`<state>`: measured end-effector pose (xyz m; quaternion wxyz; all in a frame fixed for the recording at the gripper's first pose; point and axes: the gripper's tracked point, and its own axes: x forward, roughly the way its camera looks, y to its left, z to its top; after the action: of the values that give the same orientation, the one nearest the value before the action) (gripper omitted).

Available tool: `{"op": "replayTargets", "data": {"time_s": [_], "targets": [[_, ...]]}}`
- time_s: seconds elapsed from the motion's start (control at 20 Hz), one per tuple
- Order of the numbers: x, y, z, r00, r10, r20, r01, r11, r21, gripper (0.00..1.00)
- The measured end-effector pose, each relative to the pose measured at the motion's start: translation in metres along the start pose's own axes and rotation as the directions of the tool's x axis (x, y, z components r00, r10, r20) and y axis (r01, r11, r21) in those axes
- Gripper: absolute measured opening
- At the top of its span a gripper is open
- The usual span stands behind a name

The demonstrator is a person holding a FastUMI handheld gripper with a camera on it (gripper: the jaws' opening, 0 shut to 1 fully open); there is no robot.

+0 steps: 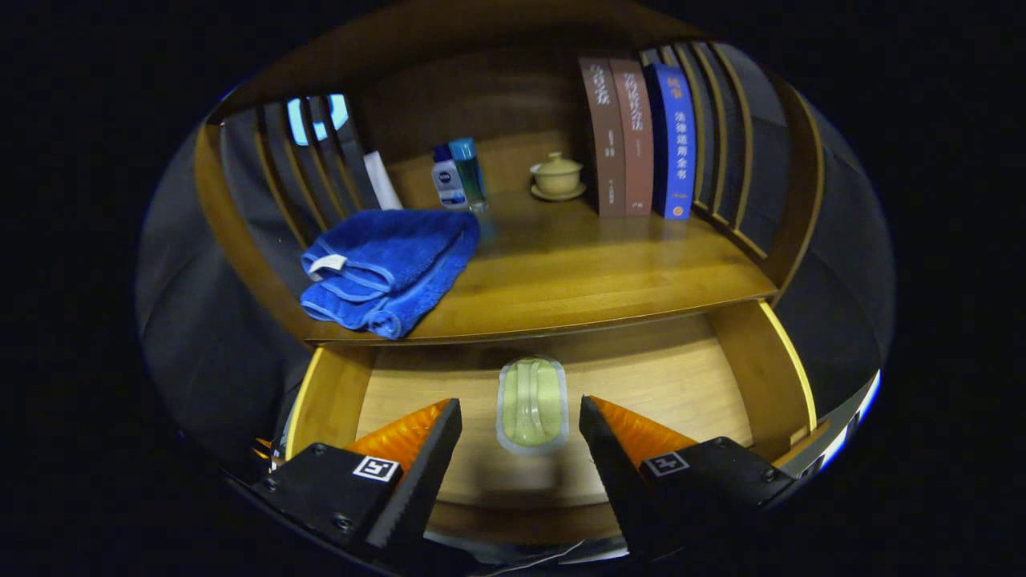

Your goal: Pull open the drawer, take out the items inside it, and place them on the countertop above the cabinet.

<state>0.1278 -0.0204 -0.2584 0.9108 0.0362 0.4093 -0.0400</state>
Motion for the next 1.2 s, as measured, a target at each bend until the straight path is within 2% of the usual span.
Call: {"op": "replayTargets", "data": {"time_s": [0.3,0.5,0.7,0.75,0.9,1.1,1.2], "targets": [[0.063,0.003,-0.021,0.973,-0.022,-0.229,0.024,1.000,0.006,0.93],[0.079,-0.005,-0.024,0.957,-0.060,-0.283,0.059,0.998,-0.014,0.90],[0.085,-0.008,-0.036,0.932,-0.083,-0.353,0.077,0.997,-0.033,0.63],[0.087,-0.008,-0.037,0.929,-0.083,-0.361,0.074,0.996,-0.040,0.63],[0.092,-0.008,-0.042,0.924,-0.089,-0.373,0.073,0.996,-0.056,0.40],[0.084,-0.007,-0.034,0.937,-0.075,-0.341,0.063,0.997,-0.045,0.17],[0.079,-0.006,-0.033,0.944,-0.062,-0.325,0.055,0.998,-0.029,0.17]]}}
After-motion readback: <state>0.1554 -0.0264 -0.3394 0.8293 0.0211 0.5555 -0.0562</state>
